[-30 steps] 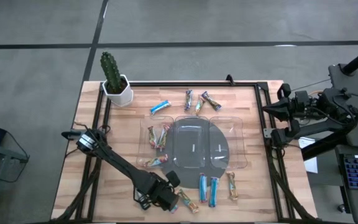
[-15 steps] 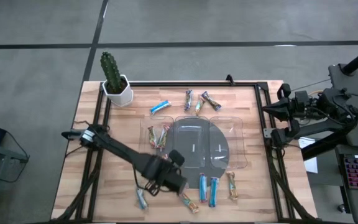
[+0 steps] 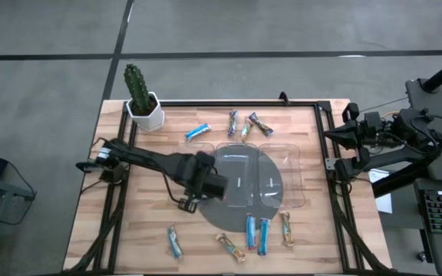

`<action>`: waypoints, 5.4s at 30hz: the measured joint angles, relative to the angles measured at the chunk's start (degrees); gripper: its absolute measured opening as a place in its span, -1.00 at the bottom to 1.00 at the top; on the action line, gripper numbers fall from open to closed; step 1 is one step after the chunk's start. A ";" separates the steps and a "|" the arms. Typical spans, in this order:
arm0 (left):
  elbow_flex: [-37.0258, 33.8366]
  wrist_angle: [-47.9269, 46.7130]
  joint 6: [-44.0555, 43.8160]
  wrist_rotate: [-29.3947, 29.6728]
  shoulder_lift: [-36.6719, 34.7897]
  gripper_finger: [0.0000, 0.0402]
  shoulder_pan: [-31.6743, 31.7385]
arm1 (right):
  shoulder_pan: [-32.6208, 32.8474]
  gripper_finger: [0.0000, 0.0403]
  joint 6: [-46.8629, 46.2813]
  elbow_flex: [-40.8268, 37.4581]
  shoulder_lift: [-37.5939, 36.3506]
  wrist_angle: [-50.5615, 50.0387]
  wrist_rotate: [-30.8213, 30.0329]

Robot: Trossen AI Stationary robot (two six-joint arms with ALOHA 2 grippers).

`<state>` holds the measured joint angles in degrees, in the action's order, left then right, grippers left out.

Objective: Pick and place Granola Bars by type
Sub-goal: Put the left red granola bar into the left transparent bin, then put the red granola bar into the left transparent bin

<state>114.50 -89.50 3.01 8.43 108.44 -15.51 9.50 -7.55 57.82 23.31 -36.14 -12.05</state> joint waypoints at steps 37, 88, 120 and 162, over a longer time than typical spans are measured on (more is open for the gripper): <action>-41.72 29.46 -17.79 2.58 -20.90 -0.55 3.23 | -0.01 -0.96 -0.44 0.00 0.00 0.07 -2.08; -26.26 29.00 -22.78 -7.26 -20.68 -0.18 2.62 | -0.02 -0.96 -1.46 0.00 0.00 0.07 -2.10; -18.25 46.05 -16.09 12.26 -31.82 -1.00 -6.21 | 0.02 -0.96 5.06 3.26 17.03 17.23 16.30; -18.32 26.29 -16.62 23.55 -39.50 -1.00 -6.12 | 14.12 -0.96 26.27 70.82 79.00 -23.44 22.74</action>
<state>96.18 -63.21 -13.61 31.99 68.95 -21.63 23.61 18.72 128.65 102.31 -59.58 10.69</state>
